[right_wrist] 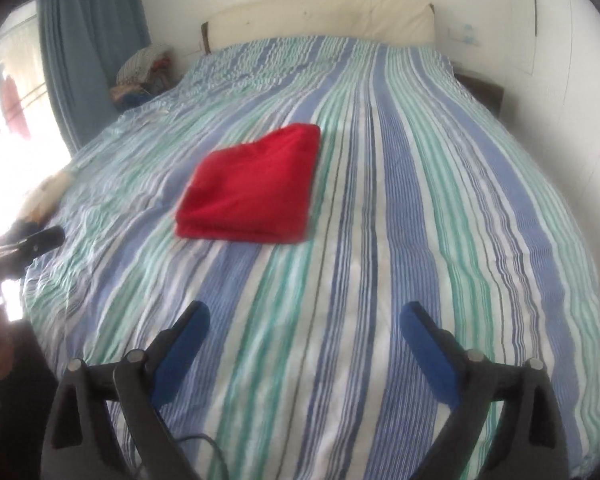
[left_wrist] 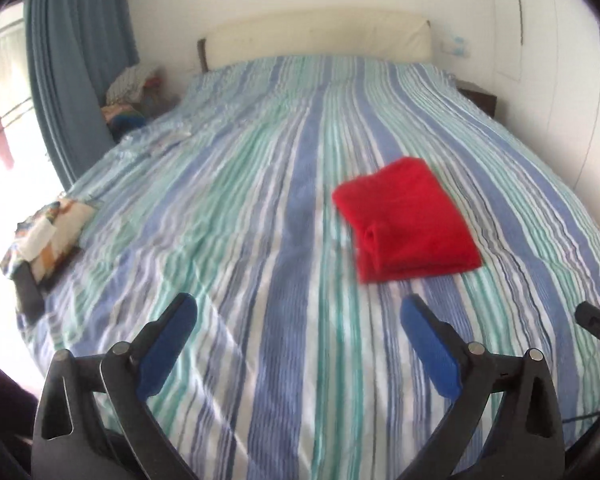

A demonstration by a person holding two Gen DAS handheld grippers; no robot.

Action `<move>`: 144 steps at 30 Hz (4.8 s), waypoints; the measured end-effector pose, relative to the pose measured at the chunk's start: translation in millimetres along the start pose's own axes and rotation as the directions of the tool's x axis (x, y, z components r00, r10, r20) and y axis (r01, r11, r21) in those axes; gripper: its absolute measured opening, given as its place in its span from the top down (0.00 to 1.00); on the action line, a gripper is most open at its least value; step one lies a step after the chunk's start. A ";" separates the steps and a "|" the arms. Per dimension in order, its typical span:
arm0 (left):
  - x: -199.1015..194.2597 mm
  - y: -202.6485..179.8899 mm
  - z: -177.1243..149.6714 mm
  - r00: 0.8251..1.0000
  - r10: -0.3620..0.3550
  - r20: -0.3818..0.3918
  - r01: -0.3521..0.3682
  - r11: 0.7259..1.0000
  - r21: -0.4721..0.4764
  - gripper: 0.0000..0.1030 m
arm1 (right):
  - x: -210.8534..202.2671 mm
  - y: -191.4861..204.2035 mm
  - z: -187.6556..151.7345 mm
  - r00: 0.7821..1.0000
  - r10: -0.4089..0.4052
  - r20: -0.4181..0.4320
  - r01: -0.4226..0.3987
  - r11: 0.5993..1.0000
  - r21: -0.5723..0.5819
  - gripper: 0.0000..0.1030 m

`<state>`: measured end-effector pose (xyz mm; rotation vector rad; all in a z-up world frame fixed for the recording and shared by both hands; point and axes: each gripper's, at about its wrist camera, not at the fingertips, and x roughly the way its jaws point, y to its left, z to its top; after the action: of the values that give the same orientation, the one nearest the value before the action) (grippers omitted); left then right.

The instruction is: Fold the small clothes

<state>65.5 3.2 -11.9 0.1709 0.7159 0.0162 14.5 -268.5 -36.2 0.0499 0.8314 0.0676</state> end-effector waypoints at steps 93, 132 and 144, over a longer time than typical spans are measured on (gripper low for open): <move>-77.5 -13.4 13.2 0.999 -0.010 -0.045 0.010 1.000 0.011 0.00 | -85.1 85.0 48.8 1.000 0.001 0.012 0.000 0.995 -0.103 0.00; -71.8 -9.0 20.0 0.992 -0.087 -0.092 0.084 0.996 -0.033 0.00 | -81.7 90.8 56.3 0.998 -0.061 -0.007 0.060 0.993 -0.097 0.01; -71.2 -15.4 19.1 0.988 -0.124 -0.092 0.124 0.992 -0.013 0.00 | -81.3 82.4 57.0 0.997 -0.076 -0.013 0.075 0.994 -0.073 0.01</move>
<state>23.6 -20.0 46.2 0.1189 0.8176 -0.0927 -1.3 -193.8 67.8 -0.0507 0.8454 0.0268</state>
